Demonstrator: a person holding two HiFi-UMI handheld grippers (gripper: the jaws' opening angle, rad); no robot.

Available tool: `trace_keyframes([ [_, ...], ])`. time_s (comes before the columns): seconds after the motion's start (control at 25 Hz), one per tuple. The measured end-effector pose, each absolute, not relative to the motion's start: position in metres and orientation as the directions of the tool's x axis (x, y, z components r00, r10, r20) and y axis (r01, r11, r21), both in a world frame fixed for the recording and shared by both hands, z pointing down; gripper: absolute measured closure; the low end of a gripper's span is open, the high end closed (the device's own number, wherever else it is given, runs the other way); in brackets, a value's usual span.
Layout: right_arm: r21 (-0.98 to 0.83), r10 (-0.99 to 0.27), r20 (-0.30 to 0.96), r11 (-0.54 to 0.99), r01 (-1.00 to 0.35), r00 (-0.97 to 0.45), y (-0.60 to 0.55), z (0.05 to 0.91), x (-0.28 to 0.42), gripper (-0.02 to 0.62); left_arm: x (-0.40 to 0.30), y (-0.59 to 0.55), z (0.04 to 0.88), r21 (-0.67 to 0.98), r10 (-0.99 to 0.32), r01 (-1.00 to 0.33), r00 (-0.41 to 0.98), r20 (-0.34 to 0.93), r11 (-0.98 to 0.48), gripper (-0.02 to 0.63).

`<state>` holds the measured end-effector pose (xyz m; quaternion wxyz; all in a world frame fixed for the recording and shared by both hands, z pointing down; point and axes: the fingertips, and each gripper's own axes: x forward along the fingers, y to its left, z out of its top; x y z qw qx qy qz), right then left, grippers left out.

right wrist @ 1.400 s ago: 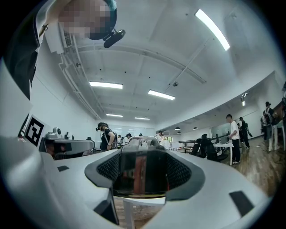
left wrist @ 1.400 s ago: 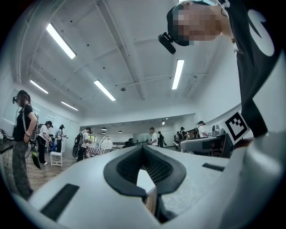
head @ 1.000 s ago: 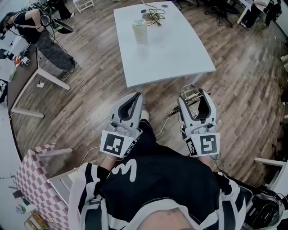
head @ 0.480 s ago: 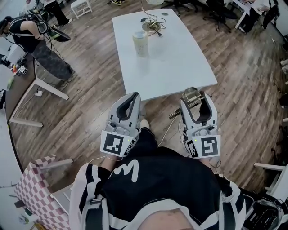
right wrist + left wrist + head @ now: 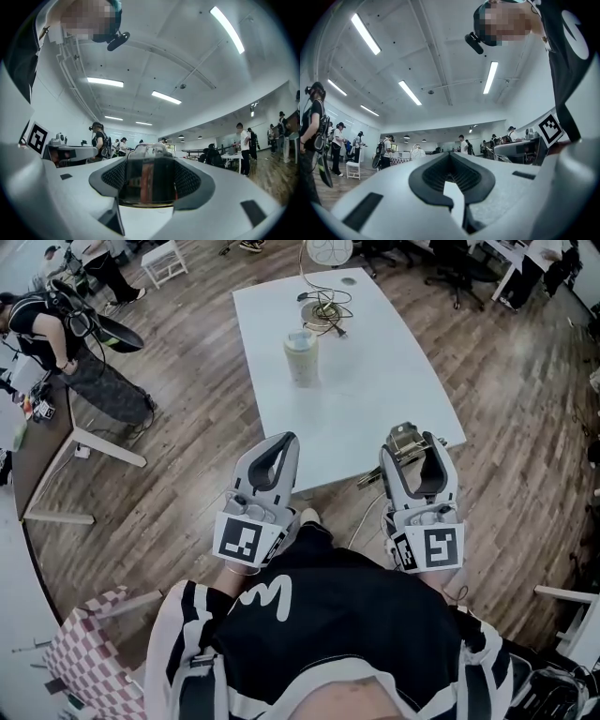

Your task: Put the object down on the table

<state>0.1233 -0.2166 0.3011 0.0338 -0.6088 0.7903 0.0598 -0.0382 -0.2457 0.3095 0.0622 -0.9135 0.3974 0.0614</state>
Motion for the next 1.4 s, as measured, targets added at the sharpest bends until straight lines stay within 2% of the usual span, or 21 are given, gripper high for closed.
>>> trace_keyframes([
  [0.8,0.048,-0.975,-0.087,0.203,-0.978,-0.206,-0.329,0.319,0.105,0.307,-0.041,-0.364,0.326,-0.025,-0.658,-0.667,0.74,-0.139,-0.745,0.601],
  [1.4,0.063,-0.958,-0.065,0.275,-0.959,-0.279,-0.36,0.315,0.125,0.306,-0.015,-0.387,0.322,-0.012,-0.7,-0.708,0.7,-0.138,-0.706,0.601],
])
